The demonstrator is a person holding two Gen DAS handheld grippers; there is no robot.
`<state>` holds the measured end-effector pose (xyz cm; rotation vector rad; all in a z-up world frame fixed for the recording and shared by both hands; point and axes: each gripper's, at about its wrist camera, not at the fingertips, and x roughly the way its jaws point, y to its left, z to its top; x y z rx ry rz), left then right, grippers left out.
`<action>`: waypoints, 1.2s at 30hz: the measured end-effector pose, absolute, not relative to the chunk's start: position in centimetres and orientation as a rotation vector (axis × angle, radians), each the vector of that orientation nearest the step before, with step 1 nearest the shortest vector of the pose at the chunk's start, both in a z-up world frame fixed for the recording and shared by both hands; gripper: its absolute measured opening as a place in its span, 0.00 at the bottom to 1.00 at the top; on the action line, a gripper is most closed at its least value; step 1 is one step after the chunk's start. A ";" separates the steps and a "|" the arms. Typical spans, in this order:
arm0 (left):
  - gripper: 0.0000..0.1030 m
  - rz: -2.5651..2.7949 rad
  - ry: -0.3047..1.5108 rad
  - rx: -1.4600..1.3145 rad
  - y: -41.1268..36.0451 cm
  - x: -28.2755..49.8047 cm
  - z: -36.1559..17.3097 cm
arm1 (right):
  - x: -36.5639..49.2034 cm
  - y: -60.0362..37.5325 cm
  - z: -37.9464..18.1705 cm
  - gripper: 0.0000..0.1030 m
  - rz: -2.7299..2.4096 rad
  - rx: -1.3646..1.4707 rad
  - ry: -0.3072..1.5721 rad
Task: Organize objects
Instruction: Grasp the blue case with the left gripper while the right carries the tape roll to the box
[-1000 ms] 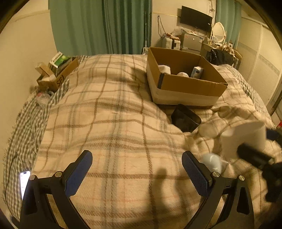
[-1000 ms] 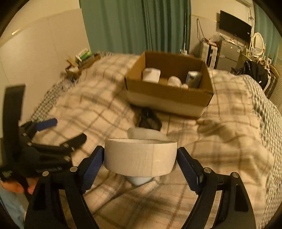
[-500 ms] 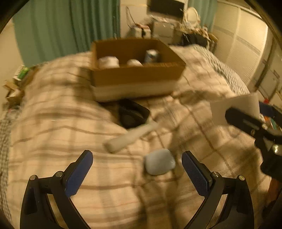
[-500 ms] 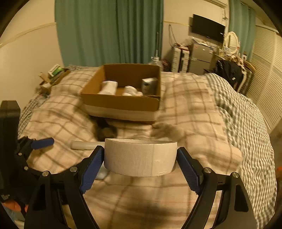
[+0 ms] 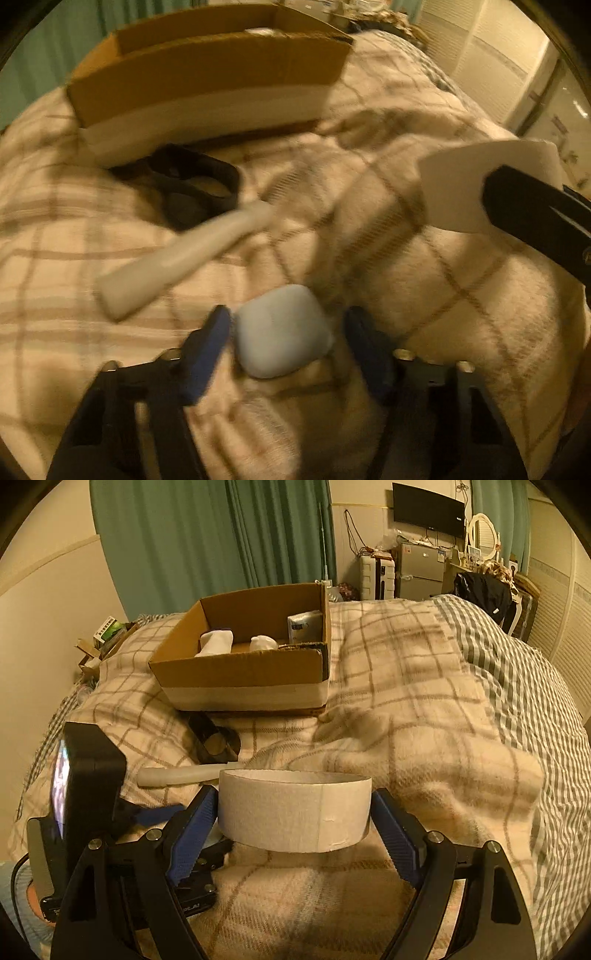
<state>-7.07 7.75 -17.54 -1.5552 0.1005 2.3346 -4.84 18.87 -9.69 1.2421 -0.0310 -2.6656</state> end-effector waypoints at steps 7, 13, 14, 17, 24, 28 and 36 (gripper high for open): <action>0.45 2.319 0.017 -1.598 6.9 -6.2 -17.2 | -4.2 18.7 -9.5 0.81 -2.680 1.240 -0.010; 0.45 2.468 0.028 -1.504 5.6 -3.8 -14.1 | -2.6 18.6 -7.7 0.81 -2.731 1.189 0.013; 0.45 2.473 0.013 -1.495 5.4 -3.7 -13.7 | -2.2 18.5 -7.3 0.81 -2.737 1.178 0.018; 0.45 2.512 -0.053 -1.470 4.2 -3.7 -12.3 | -1.2 18.2 -6.2 0.81 -2.750 1.148 0.029; 0.45 2.546 -0.182 -1.413 1.8 -2.5 -9.7 | 0.7 17.5 -4.1 0.81 -2.768 1.091 0.056; 0.45 2.585 -0.182 -1.355 1.0 -1.8 -7.4 | 1.1 17.0 -2.6 0.81 -2.779 1.048 0.087; 0.45 2.660 -0.121 -1.227 1.1 -3.8 -1.8 | -1.5 16.1 2.1 0.81 -2.769 0.928 0.152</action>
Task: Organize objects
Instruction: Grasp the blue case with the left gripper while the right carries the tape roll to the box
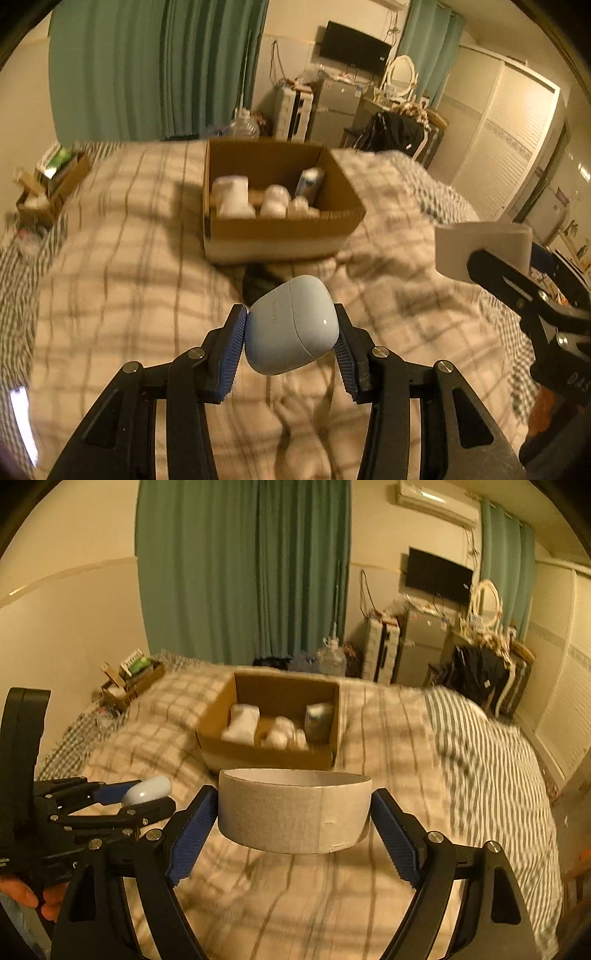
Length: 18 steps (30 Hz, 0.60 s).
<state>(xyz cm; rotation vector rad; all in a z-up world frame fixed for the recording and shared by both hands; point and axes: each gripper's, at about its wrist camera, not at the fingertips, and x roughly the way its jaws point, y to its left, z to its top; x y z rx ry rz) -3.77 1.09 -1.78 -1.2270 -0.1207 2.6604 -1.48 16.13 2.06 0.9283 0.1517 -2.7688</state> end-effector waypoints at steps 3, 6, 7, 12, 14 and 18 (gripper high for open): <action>0.45 2.678 -0.134 -1.188 0.8 -6.2 0.2 | -3.9 15.8 4.2 0.81 -2.766 0.885 0.168; 0.45 2.712 -0.125 -1.155 0.7 -9.1 1.6 | -6.9 15.7 5.8 0.81 -2.764 0.850 0.166; 0.45 2.725 -0.117 -1.142 0.6 -10.3 2.0 | -8.1 15.5 6.2 0.81 -2.760 0.844 0.163; 0.45 2.776 -0.097 -1.119 0.6 -16.2 2.0 | -14.2 15.3 6.5 0.81 -2.760 0.838 0.130; 0.45 2.788 -0.098 -1.118 0.4 -18.7 1.1 | -16.5 15.2 5.7 0.81 -2.746 0.856 0.116; 0.45 2.808 -0.094 -1.135 -0.4 -22.2 -1.3 | -21.4 14.5 3.0 0.81 -2.722 0.928 0.132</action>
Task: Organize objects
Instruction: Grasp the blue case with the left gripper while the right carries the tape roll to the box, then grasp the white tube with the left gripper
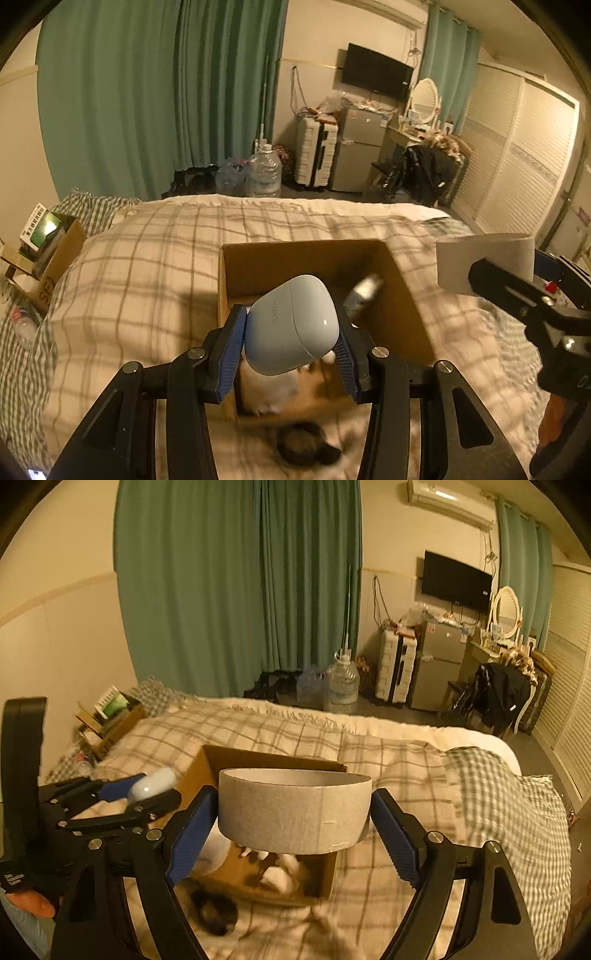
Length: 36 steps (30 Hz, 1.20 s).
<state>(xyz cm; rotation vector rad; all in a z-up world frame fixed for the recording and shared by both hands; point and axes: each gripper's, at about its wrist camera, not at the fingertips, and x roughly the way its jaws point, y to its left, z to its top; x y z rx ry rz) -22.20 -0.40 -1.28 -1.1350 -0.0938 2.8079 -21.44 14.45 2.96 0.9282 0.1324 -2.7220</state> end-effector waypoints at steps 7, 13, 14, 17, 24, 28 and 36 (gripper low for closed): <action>0.45 2.770 -0.012 -1.211 -0.5 -25.6 -6.4 | -27.0 14.1 -3.2 0.81 -2.699 1.035 0.117; 0.47 2.721 0.024 -1.216 0.6 -25.3 -7.8 | -27.7 14.8 -5.6 0.82 -2.697 1.026 0.012; 0.47 2.712 0.026 -1.219 0.7 -25.3 -7.9 | -27.6 14.9 -5.6 0.82 -2.690 1.016 0.001; 0.57 2.695 0.031 -1.211 0.9 -24.5 -7.3 | -27.1 15.3 -4.8 0.83 -2.673 1.027 -0.031; 0.87 2.732 0.044 -1.112 0.8 -20.1 -2.8 | -21.8 17.4 1.0 0.93 -2.782 0.930 -0.009; 0.96 2.777 0.049 -1.049 0.2 -15.6 0.0 | -17.1 18.2 4.4 0.94 -2.823 0.911 0.064; 0.96 2.825 -0.020 -1.014 -1.5 -8.8 1.1 | -9.0 17.6 5.7 0.94 -2.862 0.930 0.183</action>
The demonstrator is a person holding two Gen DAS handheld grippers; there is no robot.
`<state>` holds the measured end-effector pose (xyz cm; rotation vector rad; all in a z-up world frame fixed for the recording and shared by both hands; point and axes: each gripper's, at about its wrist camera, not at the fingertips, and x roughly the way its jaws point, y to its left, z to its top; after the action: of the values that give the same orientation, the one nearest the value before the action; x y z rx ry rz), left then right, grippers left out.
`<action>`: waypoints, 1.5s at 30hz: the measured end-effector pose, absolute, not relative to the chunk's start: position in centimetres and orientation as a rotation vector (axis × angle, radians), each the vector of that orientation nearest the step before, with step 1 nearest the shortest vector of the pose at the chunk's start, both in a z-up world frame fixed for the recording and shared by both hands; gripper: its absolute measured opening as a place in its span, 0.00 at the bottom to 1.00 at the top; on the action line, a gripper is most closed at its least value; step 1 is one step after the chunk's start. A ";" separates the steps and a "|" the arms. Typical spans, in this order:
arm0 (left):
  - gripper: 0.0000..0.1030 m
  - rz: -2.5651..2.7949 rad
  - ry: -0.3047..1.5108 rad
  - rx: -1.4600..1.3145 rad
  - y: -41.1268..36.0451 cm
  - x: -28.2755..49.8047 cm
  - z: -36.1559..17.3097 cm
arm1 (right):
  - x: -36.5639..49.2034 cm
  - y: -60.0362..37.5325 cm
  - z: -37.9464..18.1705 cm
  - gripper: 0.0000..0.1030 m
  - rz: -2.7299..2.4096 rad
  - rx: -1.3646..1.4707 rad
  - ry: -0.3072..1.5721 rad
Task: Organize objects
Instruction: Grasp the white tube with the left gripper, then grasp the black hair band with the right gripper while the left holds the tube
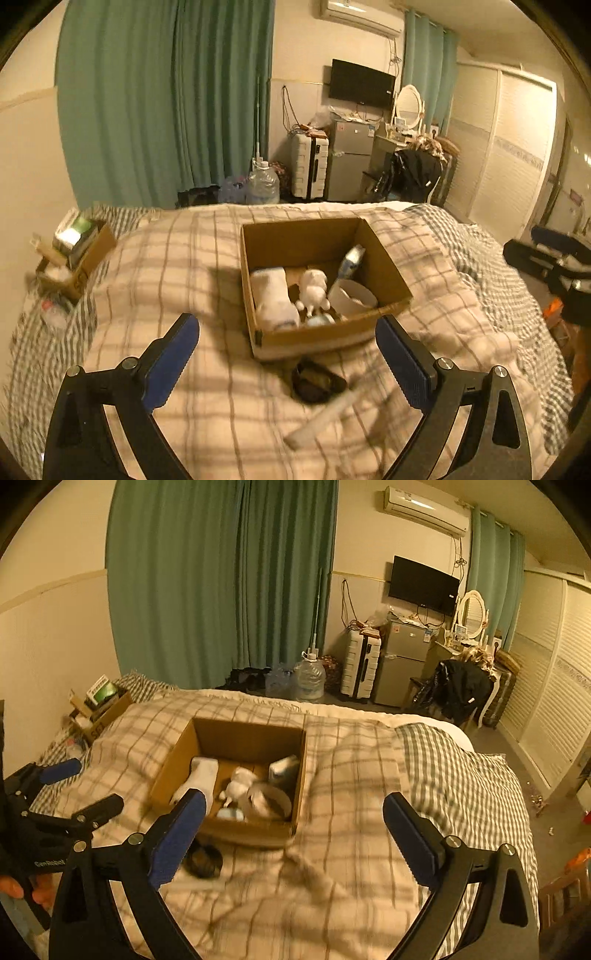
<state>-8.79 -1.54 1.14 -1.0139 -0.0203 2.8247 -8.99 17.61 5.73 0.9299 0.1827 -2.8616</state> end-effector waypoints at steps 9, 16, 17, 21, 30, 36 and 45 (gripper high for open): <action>0.96 2.849 -0.022 -1.076 -0.8 -6.2 -4.2 | -6.7 16.7 -0.8 0.94 -2.896 0.983 0.140; 0.96 2.790 0.093 -1.201 1.4 -6.6 -10.6 | -8.3 16.9 -7.4 0.94 -2.823 1.177 0.140; 0.96 2.774 0.125 -1.233 1.9 -6.8 -11.4 | -8.4 17.1 -8.0 0.94 -2.818 1.202 0.114; 0.96 2.685 0.233 -1.334 3.6 -7.9 -13.7 | -9.3 18.2 -9.9 0.94 -2.791 1.298 0.020; 0.65 2.635 0.205 -1.554 3.2 -11.5 -17.5 | -9.2 19.4 -10.2 0.94 -2.731 1.319 -0.142; 0.20 2.602 0.290 -1.513 4.3 -9.0 -16.7 | -9.0 19.8 -10.4 0.94 -2.725 1.325 -0.206; 0.18 2.774 -0.050 -1.406 -1.0 -5.5 -10.1 | -8.9 19.0 -9.4 0.94 -2.760 1.282 -0.135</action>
<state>-5.51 -0.95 -10.12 -1.4057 -0.0496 2.7736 -8.87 18.99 -9.40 1.2816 -0.1350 -2.7604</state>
